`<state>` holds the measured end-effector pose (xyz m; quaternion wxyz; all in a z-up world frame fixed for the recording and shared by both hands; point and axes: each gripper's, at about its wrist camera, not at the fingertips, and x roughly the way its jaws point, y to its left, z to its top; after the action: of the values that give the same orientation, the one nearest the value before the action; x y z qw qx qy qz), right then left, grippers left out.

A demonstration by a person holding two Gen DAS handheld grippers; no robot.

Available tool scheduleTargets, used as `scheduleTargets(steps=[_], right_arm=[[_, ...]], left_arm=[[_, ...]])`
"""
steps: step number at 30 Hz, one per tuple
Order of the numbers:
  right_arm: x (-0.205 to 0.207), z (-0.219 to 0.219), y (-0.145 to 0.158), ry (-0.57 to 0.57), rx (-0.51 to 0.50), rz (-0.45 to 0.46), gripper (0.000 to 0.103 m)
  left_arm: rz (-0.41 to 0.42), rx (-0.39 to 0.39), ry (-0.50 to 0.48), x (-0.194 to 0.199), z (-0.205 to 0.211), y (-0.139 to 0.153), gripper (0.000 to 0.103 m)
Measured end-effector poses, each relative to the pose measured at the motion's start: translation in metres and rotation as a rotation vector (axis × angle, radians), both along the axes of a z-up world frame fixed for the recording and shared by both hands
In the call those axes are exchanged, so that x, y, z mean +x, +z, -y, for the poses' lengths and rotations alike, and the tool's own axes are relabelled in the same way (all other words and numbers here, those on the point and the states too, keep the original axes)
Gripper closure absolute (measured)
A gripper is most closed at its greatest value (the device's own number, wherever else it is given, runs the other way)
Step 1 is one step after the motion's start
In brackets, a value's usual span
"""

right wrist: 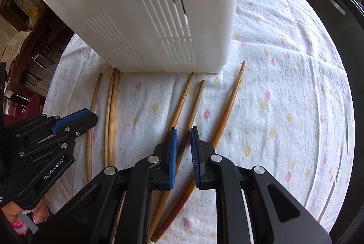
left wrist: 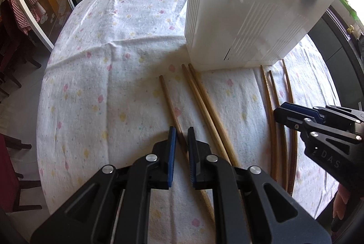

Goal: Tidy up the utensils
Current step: 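Grasp a wooden chopstick with the right tool while the left tool holds its chopstick, then lift both chopsticks upright and carry them over the white basket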

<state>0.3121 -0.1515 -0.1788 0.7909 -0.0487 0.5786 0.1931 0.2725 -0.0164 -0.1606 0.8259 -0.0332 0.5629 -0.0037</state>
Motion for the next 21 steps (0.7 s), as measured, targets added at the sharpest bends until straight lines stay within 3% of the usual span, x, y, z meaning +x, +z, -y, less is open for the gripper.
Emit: scheduleTargets(steps=[2,3,11,16,21], right_arm=[[0.0,-0.003,-0.001,0.005,-0.016,-0.006,0.089],[0.001,-0.003,-0.002,0.0,-0.021,-0.012,0.094],[0.01,-0.014,-0.003,-0.002,-0.053,-0.024,0.094],[0.009,0.014,0.01,-0.045,0.09,-0.038,0.097],[-0.008,0.044,0.041,-0.057,0.226,-0.001,0.097]], left_arm=[[-0.001,-0.004,-0.002,0.001,-0.001,0.0,0.093],[-0.001,-0.005,-0.004,0.0,-0.001,0.0,0.093],[0.0,0.001,-0.001,0.002,0.001,-0.001,0.094],[-0.014,-0.067,0.022,0.001,-0.007,0.003,0.097],[0.047,-0.078,0.008,-0.006,-0.006,0.024,0.098]])
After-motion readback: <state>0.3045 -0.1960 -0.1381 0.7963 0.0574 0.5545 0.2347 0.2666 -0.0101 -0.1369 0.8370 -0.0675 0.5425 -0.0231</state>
